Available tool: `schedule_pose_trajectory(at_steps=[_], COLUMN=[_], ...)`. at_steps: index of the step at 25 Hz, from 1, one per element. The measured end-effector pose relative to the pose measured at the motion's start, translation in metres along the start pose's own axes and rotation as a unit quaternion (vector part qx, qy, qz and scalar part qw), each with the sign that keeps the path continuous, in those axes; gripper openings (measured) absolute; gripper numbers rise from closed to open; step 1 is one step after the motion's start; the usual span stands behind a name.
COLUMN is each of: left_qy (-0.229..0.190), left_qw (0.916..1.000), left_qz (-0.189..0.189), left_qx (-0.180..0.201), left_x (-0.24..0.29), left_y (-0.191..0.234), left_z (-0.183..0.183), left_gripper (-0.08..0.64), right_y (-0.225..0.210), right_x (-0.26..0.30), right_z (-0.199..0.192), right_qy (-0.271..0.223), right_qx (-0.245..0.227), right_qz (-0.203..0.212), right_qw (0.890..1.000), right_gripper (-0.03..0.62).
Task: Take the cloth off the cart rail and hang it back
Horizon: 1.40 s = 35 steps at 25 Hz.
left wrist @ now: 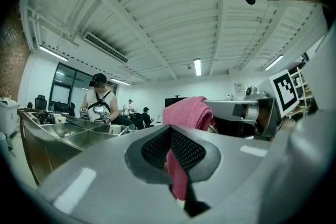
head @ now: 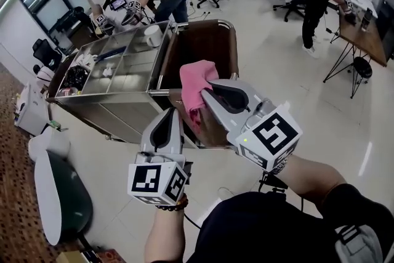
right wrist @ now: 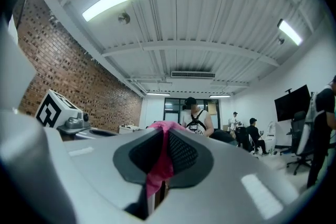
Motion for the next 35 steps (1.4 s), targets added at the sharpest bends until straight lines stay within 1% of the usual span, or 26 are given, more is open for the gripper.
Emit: schedule_pose_trajectory(at_steps=[6,9,12,15,19,28,35], left_qy=[0.007,0.007,0.008,0.006,0.005,-0.001,0.000], left_qw=[1.0000,1.0000,0.9999,1.0000,0.9999,0.9995,0.9993], left_qz=[0.003,0.000,0.002,-0.003,-0.009,-0.029,-0.037], left_qx=[-0.006,-0.005,-0.008,-0.004,-0.001,0.010,-0.007], left_x=[-0.018,-0.021,-0.025,-0.030,-0.038,-0.049,-0.060], left_y=[-0.035,-0.047,-0.053,-0.058,-0.057,-0.041,-0.034], left_z=[0.001,0.001,0.002,0.007,0.014,0.025,0.030], left_gripper=[0.003,0.003,0.002,0.003,0.003,0.002,0.003], right_y=[0.012,0.016,0.017,0.022,0.031,0.048,0.060], right_x=[-0.040,-0.053,-0.060,-0.065,-0.066,-0.051,-0.047], right_z=[0.007,0.007,0.010,0.014,0.022,0.027,0.033], right_qy=[-0.002,0.016,0.000,-0.002,-0.005,-0.007,-0.008], right_qx=[0.006,0.028,0.005,0.002,0.000,-0.002,-0.006], right_qz=[0.005,0.001,0.007,0.004,-0.003,-0.019,-0.029], right_qw=[1.000,0.999,1.000,1.000,1.000,1.000,1.000], right_gripper=[0.026,0.026,0.026,0.026,0.026,0.026,0.026])
Point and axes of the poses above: the fingertips, and each gripper's own axes: x forward along the fingers, y to its left, z out of its top, the point moved 1 cm from there along -x, backward along the fingers, and after that the axes turned 4 degrees about x, right-handed, at the moved point
